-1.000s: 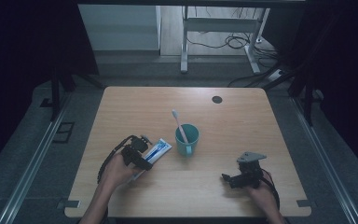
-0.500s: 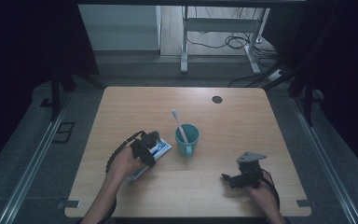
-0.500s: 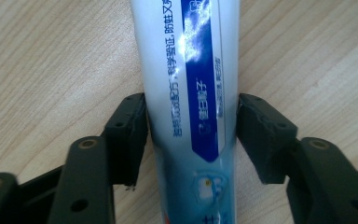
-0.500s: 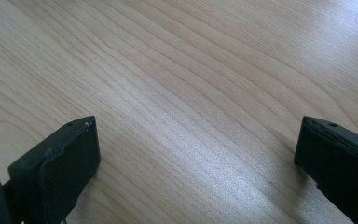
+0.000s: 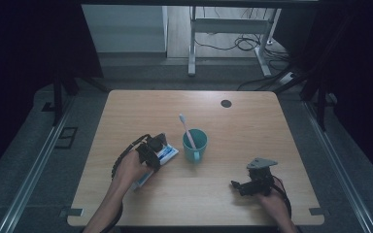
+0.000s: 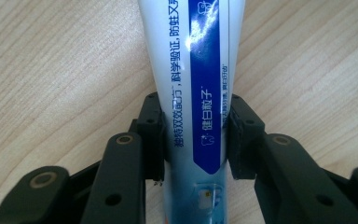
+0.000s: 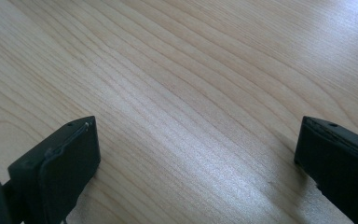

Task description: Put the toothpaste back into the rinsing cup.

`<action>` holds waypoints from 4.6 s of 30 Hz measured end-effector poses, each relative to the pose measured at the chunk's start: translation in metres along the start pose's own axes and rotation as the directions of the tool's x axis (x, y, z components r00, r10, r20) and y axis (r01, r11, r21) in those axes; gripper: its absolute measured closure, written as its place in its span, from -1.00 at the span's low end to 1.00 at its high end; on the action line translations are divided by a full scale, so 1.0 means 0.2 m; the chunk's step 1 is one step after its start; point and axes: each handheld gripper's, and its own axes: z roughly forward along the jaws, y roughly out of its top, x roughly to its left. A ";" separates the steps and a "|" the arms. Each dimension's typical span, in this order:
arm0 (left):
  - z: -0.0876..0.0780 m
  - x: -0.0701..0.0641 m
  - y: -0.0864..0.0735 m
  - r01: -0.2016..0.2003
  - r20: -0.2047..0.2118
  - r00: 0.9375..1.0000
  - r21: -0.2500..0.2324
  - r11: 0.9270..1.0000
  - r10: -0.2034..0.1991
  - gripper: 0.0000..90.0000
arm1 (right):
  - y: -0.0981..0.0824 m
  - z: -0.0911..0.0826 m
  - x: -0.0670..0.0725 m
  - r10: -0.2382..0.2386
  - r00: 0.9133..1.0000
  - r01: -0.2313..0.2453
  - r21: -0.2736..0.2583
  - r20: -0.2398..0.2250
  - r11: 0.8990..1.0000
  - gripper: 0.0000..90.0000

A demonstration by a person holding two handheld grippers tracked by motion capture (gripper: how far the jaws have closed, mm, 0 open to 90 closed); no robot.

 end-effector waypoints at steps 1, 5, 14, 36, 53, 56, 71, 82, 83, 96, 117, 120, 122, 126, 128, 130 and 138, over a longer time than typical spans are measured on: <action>0.00 0.00 0.00 -0.004 0.003 1.000 -0.002 1.000 0.004 0.45 | 0.00 0.00 0.00 0.000 1.000 0.000 0.000 0.000 1.000 -1.00; -0.01 0.01 -0.01 -0.011 0.019 1.000 -0.018 1.000 0.012 0.52 | 0.00 0.00 0.00 0.000 1.000 0.000 0.000 0.000 1.000 -1.00; -0.02 0.02 -0.07 -0.051 0.023 0.998 -0.073 0.996 0.053 0.57 | 0.00 0.00 0.00 0.000 1.000 0.000 0.000 0.000 1.000 -1.00; -0.14 0.02 -0.14 -0.082 0.030 0.995 -0.222 0.972 0.091 0.59 | 0.00 0.00 0.00 0.000 1.000 0.000 -0.001 0.000 1.000 -1.00; -0.24 -0.03 -0.22 -0.110 0.051 0.989 -0.383 0.917 0.140 0.59 | 0.00 0.00 0.00 -0.003 1.000 0.003 -0.001 0.000 1.000 -1.00; -0.26 -0.04 -0.24 -0.113 0.050 0.988 -0.410 0.905 0.147 0.59 | 0.00 0.00 0.00 -0.003 1.000 0.003 -0.001 0.000 1.000 -1.00; -0.34 -0.09 -0.28 -0.122 0.044 0.984 -0.529 0.840 0.170 0.60 | 0.00 0.00 0.00 -0.002 1.000 0.002 -0.001 0.000 1.000 -1.00; -0.37 -0.10 -0.24 -0.108 0.050 0.984 -0.597 0.795 0.171 0.60 | 0.00 0.00 0.00 -0.003 1.000 0.003 -0.001 0.000 1.000 -1.00; -0.37 -0.11 -0.24 -0.103 0.055 0.984 -0.605 0.789 0.171 0.60 | 0.00 0.00 0.00 -0.003 1.000 0.003 -0.001 0.000 1.000 -1.00; -0.40 -0.16 -0.13 -0.096 0.057 0.982 -0.661 0.744 0.178 0.60 | 0.00 0.00 0.00 -0.002 1.000 0.002 0.000 -0.001 1.000 -1.00; -0.45 -0.22 0.01 -0.077 0.053 0.985 -0.722 0.687 0.166 0.59 | 0.00 0.00 0.00 0.000 1.000 0.000 -0.001 -0.002 1.000 -1.00; -0.46 -0.23 0.04 -0.077 0.049 0.985 -0.733 0.676 0.165 0.60 | 0.00 0.00 0.00 -0.001 1.000 0.001 -0.002 -0.001 1.000 -1.00; -0.47 -0.24 0.05 -0.076 0.049 0.985 -0.739 0.670 0.165 0.60 | 0.00 0.00 0.00 -0.002 1.000 0.002 0.000 -0.001 1.000 -1.00; -0.48 -0.25 0.09 -0.079 0.044 0.985 -0.745 0.662 0.166 0.59 | 0.00 0.00 0.00 -0.002 1.000 0.002 -0.001 -0.001 1.000 -1.00; -0.49 -0.26 0.10 -0.082 0.038 0.985 -0.751 0.655 0.168 0.59 | 0.00 0.00 0.00 -0.003 1.000 0.003 -0.001 -0.001 1.000 -1.00; -0.49 -0.26 0.12 -0.080 0.039 0.985 -0.756 0.649 0.166 0.59 | 0.00 0.00 0.00 -0.002 1.000 0.002 -0.001 -0.002 1.000 -1.00; -0.49 -0.27 0.20 -0.063 0.042 0.988 -0.770 0.635 0.148 0.59 | 0.00 0.00 0.00 -0.003 1.000 0.003 0.000 0.000 1.000 -1.00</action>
